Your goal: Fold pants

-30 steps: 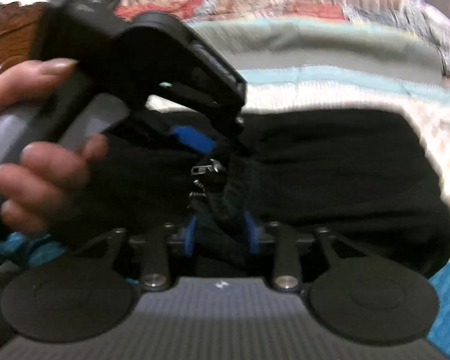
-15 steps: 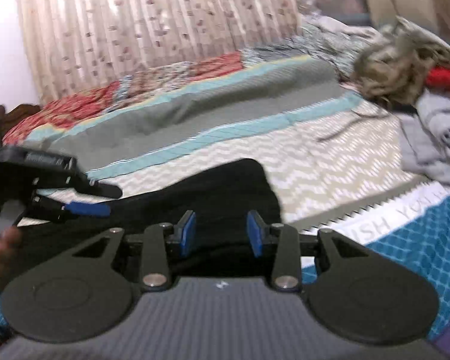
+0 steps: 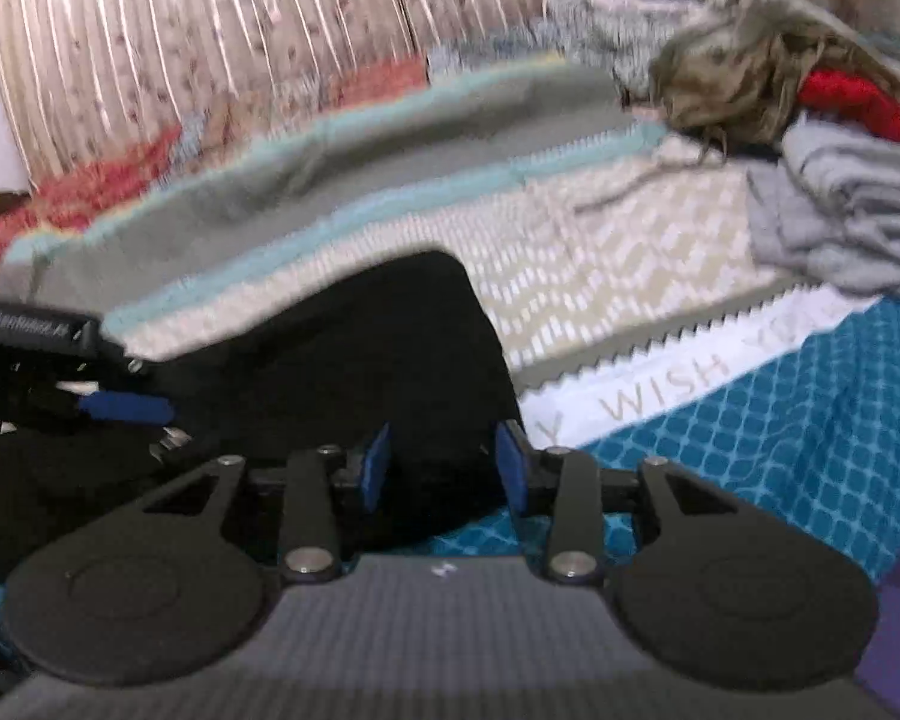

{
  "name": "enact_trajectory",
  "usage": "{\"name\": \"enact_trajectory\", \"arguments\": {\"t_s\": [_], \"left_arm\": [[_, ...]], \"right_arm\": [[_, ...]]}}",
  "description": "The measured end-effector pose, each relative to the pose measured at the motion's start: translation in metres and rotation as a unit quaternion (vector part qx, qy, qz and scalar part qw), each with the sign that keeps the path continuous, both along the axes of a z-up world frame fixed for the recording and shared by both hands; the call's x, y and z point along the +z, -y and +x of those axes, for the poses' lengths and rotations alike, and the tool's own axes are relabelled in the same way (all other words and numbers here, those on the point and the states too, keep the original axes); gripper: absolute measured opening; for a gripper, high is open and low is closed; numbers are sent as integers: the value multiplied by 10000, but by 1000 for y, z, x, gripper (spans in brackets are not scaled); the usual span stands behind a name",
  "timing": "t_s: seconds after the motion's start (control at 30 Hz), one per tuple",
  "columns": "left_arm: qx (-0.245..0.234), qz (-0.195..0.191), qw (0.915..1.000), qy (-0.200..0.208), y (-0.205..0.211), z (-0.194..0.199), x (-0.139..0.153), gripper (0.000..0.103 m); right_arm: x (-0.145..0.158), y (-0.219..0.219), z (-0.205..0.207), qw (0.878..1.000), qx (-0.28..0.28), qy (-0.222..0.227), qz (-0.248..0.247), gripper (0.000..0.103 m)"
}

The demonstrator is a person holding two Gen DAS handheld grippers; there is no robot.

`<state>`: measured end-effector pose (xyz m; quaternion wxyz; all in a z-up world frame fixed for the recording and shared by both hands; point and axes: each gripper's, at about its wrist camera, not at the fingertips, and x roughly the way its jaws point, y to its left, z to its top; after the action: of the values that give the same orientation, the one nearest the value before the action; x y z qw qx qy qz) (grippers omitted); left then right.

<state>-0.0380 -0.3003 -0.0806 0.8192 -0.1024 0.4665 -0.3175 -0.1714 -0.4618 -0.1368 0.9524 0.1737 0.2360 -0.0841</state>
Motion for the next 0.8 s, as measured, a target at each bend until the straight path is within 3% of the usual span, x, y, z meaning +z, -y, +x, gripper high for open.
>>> {"name": "enact_trajectory", "arguments": {"t_s": [0.23, 0.37, 0.47, 0.53, 0.6, 0.67, 0.8], "left_arm": [[815, -248, 9963, 114, -115, -30, 10, 52], [1612, -126, 9860, 402, -198, -57, 22, 56], [2348, -231, 9705, 504, -258, -73, 33, 60], [2947, -377, 9535, 513, -297, -82, 37, 65], [3496, -484, 9342, 512, -327, -87, 34, 90], [3919, -613, 9172, 370, -349, -84, 28, 97], [4008, -805, 9123, 229, -363, -66, 16, 100]], "right_arm": [[7, -55, 7, 9966, 795, -53, 191, 42], [7, -93, 17, 9908, 1333, -238, 70, 42], [11, -119, 26, 9836, 1774, -318, -49, 42], [19, -136, 31, 9759, 2160, -229, -206, 42], [29, -158, 37, 9648, 2592, -96, -444, 45], [38, -183, 44, 9500, 3057, 55, -640, 53], [48, -237, 53, 9145, 3877, 228, -1131, 60]]}}
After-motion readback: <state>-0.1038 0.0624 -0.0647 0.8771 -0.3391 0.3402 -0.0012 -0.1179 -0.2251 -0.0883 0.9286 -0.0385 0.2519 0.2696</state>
